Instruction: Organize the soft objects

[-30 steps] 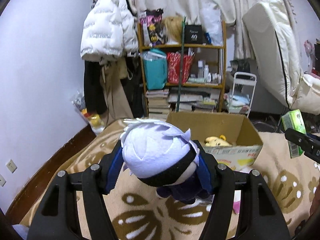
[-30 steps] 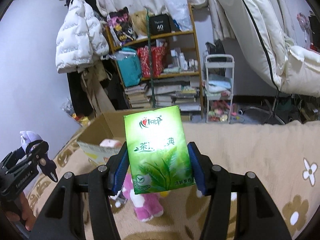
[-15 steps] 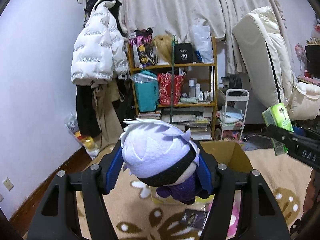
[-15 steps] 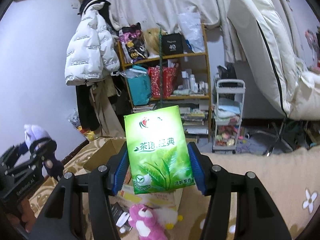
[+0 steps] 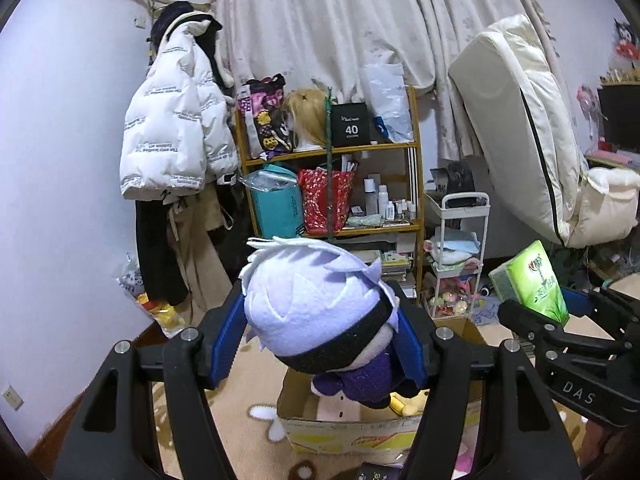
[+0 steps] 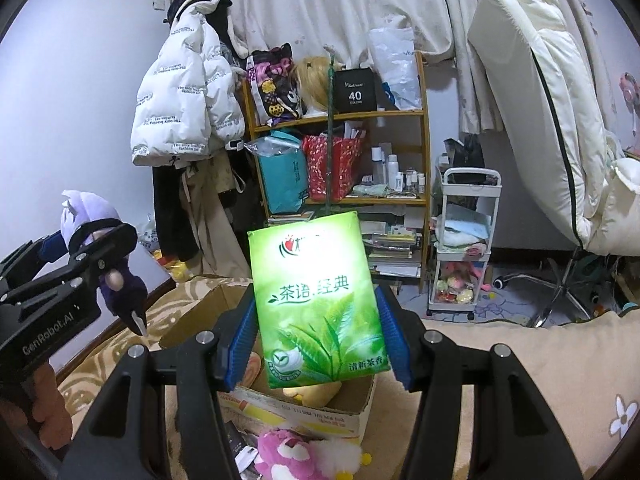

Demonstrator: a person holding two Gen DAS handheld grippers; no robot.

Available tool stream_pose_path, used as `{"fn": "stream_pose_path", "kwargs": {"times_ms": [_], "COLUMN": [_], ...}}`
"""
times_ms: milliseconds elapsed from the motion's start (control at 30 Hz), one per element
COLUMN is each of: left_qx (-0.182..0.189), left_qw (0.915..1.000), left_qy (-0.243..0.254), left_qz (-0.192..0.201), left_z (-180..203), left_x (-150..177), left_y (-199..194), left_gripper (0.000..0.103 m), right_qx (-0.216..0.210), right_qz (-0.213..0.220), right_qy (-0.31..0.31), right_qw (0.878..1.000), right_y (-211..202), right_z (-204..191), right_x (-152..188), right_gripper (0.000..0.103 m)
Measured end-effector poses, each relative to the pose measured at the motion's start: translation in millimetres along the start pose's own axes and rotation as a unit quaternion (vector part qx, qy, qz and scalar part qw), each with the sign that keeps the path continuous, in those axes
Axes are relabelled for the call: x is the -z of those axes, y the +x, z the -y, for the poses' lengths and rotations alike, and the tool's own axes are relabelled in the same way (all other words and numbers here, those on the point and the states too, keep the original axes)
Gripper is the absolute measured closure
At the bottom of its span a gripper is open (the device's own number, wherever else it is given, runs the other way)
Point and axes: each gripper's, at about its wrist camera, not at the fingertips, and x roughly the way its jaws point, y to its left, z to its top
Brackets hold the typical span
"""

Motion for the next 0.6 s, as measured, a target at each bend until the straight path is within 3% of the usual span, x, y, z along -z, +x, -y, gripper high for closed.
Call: {"fn": "stream_pose_path", "kwargs": {"times_ms": [600], "left_qx": [0.005], "left_qw": [0.9978], "left_qy": [-0.007], "left_qz": [-0.065], "left_z": [-1], "left_x": [39], "left_y": [52], "left_gripper": [0.037], "right_qx": [-0.004], "right_qz": [-0.04], "right_qy": [0.0], "right_qw": [0.999], "right_y": [47], "right_z": [11], "right_x": [25], "right_gripper": [0.043]}}
